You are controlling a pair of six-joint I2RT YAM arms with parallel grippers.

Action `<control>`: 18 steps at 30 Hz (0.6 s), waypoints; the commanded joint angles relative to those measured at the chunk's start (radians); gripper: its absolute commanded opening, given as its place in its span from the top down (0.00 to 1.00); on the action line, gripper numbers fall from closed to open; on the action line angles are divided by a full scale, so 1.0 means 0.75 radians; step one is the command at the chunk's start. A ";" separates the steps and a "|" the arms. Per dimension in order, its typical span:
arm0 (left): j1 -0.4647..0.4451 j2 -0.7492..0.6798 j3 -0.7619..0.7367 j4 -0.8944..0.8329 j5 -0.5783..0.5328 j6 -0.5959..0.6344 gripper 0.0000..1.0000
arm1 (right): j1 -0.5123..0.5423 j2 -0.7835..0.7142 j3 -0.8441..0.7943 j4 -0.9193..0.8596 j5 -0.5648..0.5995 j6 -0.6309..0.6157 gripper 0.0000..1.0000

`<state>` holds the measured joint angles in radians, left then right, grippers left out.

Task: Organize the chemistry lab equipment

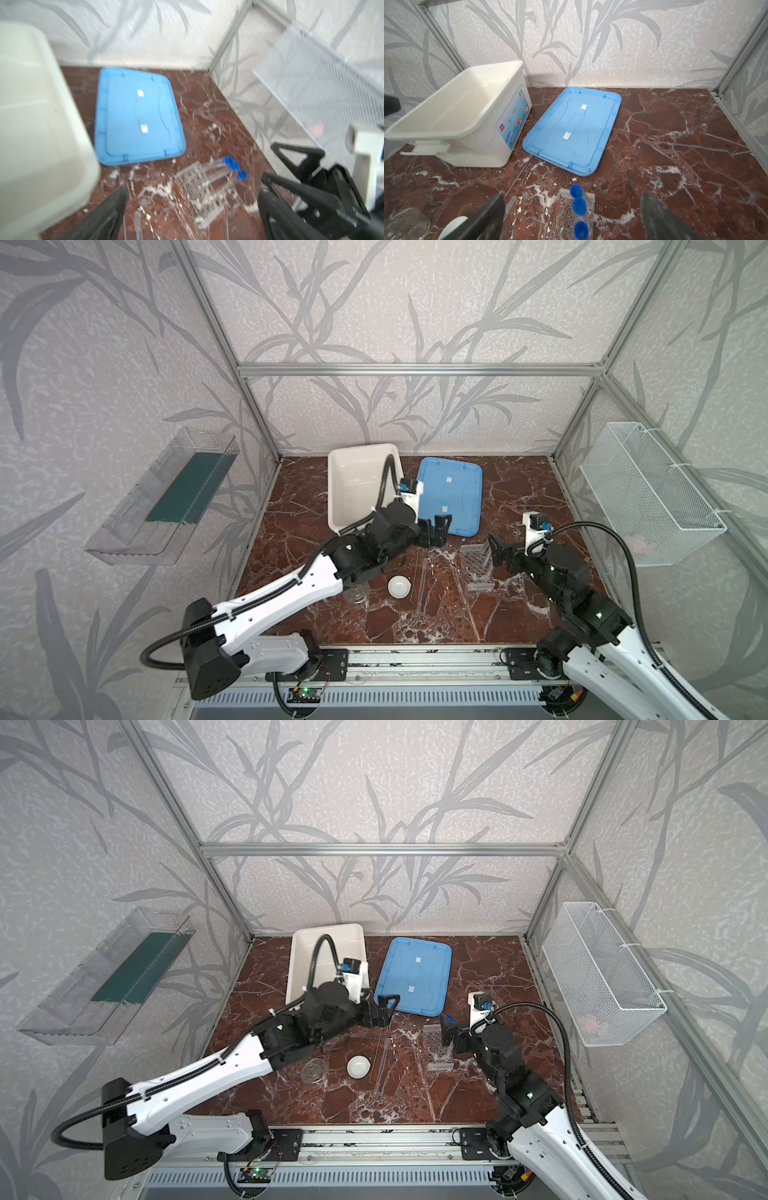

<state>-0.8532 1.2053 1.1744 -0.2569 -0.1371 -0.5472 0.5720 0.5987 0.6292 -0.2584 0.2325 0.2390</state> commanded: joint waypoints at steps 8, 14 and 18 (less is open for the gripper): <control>0.370 0.052 0.355 -0.683 -0.108 0.179 0.01 | 0.004 0.481 0.402 0.113 -0.364 -0.198 0.01; 0.677 0.293 0.546 -0.946 -0.113 0.120 0.02 | 0.019 0.809 0.657 0.013 -0.526 -0.136 0.01; 0.832 0.436 0.590 -0.983 -0.088 0.104 0.09 | 0.084 0.877 0.684 0.039 -0.504 -0.166 0.01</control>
<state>-0.2802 1.4860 1.5890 -0.8688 -0.1909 -0.4572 0.6041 1.2465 1.1198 -0.2146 -0.1123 0.1253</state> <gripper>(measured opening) 0.918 0.991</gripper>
